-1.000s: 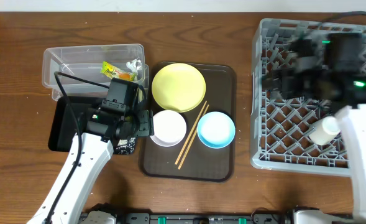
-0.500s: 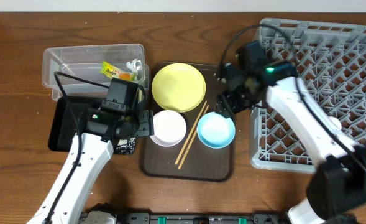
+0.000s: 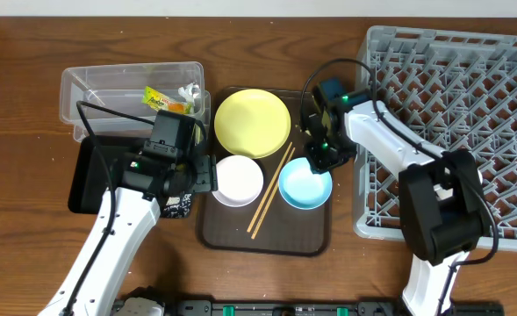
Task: Sort waste into correct bins and load items into the dishwasher rack
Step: 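Reach right gripper to blue bowl, grasp its rim and lift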
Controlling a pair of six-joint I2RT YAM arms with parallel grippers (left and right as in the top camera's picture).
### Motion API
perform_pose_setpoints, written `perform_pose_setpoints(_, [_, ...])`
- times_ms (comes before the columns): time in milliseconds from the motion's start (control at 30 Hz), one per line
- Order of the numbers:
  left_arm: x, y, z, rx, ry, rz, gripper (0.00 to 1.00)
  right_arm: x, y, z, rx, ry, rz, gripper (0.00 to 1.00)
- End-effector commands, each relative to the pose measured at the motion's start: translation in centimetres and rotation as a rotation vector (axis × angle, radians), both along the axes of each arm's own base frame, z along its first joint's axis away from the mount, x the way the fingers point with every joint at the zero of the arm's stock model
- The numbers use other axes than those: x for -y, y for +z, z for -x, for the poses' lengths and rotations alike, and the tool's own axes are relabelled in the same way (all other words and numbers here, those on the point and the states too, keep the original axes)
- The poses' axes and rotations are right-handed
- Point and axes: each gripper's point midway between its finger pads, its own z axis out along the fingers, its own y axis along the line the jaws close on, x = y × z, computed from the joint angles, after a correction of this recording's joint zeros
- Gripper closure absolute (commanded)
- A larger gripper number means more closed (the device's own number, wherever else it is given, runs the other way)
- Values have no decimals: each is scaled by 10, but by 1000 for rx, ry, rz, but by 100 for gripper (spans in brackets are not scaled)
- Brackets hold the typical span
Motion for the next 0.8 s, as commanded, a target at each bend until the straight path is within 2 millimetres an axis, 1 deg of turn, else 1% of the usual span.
perform_pose_setpoints(0, [-3,3,-2,12,0,-12,31,6,-2,-3,18,-23,56,88])
perform_pose_setpoints(67, [-3,3,-2,11,0,-12,31,11,-2,-4,27,-37,83,96])
perform_pose_setpoints(100, [-3,3,-2,11,-1,-12,31,13,0,-4,30,-38,87,98])
perform_pose_setpoints(167, [-3,3,-2,12,0,-12,30,14,7,-7,41,-46,82,99])
perform_pose_setpoints(267, [-3,3,-2,11,0,-12,30,19,28,-18,96,-67,70,99])
perform_pose_setpoints(367, [-3,3,-2,11,0,-12,30,28,58,-33,187,-95,64,99])
perform_pose_setpoints(467, [-3,3,-2,11,0,-12,30,45,93,-49,314,-144,100,99])
perform_pose_setpoints(600, [-3,3,-2,11,0,-12,30,88,150,-72,546,-269,213,99])
perform_pose_setpoints(733, [-2,3,-3,15,0,-11,30,126,199,-89,746,-385,310,99])
perform_pose_setpoints(767, [-2,3,-3,15,0,-11,30,135,208,-92,786,-422,335,99])
